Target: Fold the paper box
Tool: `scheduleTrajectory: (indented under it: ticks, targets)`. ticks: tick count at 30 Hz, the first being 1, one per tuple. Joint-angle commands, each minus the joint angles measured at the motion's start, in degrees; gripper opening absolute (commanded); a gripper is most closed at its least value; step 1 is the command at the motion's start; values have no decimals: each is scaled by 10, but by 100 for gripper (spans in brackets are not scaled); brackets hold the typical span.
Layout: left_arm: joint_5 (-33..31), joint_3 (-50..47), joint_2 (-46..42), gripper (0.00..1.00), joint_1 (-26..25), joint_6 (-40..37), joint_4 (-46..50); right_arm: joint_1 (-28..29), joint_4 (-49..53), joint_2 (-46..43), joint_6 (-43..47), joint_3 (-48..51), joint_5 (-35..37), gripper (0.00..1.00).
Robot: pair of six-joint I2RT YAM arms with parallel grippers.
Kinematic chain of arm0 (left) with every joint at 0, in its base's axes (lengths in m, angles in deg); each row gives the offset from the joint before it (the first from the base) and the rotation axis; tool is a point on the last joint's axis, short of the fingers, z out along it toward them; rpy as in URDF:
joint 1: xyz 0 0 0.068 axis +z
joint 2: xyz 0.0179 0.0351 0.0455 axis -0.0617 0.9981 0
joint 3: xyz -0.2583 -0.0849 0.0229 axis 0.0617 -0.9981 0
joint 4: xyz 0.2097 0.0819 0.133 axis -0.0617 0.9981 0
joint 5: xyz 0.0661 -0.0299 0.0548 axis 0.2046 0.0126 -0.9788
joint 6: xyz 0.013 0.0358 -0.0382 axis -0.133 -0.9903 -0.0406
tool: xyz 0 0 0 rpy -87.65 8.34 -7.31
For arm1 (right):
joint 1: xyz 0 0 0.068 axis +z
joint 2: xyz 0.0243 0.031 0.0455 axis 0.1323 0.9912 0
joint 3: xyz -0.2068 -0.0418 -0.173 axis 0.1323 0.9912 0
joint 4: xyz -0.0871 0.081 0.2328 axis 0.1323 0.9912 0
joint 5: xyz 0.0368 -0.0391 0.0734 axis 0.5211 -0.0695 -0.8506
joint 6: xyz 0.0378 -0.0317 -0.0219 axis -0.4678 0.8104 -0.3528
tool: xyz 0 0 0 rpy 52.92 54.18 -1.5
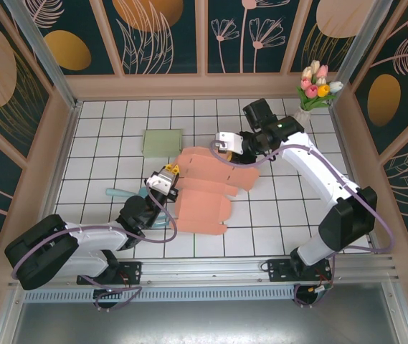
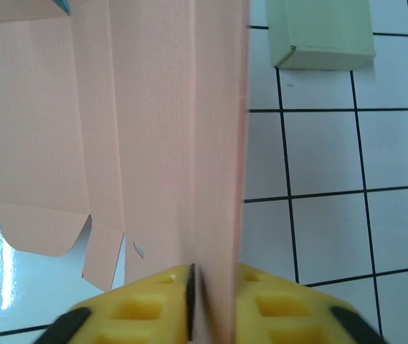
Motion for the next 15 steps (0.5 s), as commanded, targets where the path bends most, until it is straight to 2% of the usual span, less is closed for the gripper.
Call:
scheduleTrajectory:
  ticks: [1, 3, 6, 8, 9, 11, 12, 15]
  targets:
    - [-16, 11, -2, 0, -2, -2, -20, 8, 16, 6, 6, -10, 18, 11]
    - [-33, 15, 6, 0, -1, 2, -19, 13, 14, 4, 8, -5, 34, 0]
    - [-50, 22, 9, 1, 2, 26, -13, 18, 8, 1, 13, 4, 72, 0]
    - [-63, 25, -2, 11, 6, 56, 0, 18, 2, -1, 13, 8, 83, 0]
    - [-69, 28, -10, 20, 8, 72, 11, 18, -2, -2, 13, 10, 87, 0]
    - [-94, 32, -37, 44, 15, 120, 41, 18, -6, 1, 8, 12, 95, 0]
    - [-110, 30, -53, 50, 15, 143, 52, 18, -8, 3, 7, 13, 99, 0]
    - [-153, 22, -115, 55, 17, 205, 99, 18, -20, 12, 0, 20, 114, 0]
